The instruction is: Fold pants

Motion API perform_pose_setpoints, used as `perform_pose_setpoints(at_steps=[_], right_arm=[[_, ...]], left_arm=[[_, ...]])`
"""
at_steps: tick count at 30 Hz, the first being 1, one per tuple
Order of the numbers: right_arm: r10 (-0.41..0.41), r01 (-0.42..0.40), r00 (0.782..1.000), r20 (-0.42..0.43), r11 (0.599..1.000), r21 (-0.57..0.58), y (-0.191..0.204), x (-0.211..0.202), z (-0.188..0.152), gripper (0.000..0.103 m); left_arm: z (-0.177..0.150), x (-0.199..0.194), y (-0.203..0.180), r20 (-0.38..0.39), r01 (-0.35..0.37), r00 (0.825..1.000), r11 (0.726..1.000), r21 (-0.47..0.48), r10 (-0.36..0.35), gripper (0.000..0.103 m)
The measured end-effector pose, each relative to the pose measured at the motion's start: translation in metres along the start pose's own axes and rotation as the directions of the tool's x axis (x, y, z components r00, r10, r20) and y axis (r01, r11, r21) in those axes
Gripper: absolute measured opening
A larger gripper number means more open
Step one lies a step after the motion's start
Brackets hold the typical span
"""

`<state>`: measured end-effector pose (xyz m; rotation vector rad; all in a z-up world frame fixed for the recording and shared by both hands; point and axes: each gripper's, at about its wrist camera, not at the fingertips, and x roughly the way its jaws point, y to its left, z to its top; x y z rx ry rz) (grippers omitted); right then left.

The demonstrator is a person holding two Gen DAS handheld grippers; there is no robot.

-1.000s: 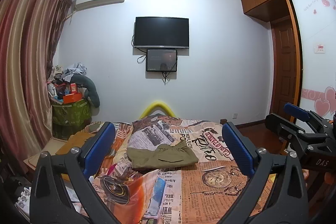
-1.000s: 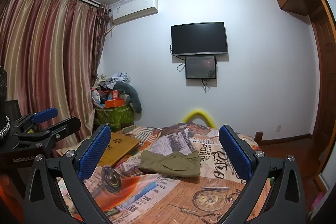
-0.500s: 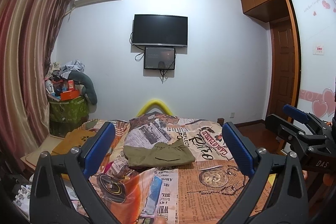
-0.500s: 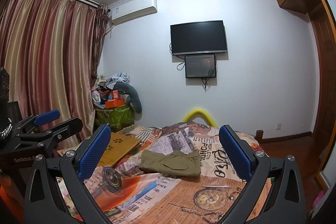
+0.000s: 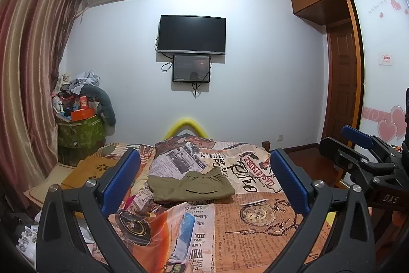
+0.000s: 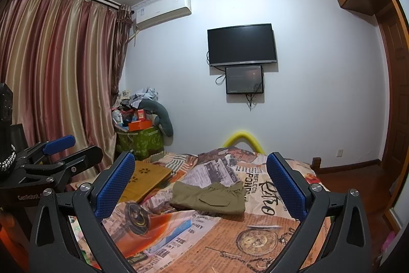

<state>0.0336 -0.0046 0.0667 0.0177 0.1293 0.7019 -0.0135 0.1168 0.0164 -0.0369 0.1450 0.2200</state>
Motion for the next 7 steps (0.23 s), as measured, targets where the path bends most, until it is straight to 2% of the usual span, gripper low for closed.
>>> perform_pose_setpoints(at_steps=[7], right_arm=[[-0.002,0.002,1.000,-0.003,1.000,0.003,0.0021,-0.0006,-0.0002,0.102]], left_arm=[[-0.0021,-0.0012,-0.0023,0.003,-0.001,1.000,1.000,0.009,0.001,0.103]])
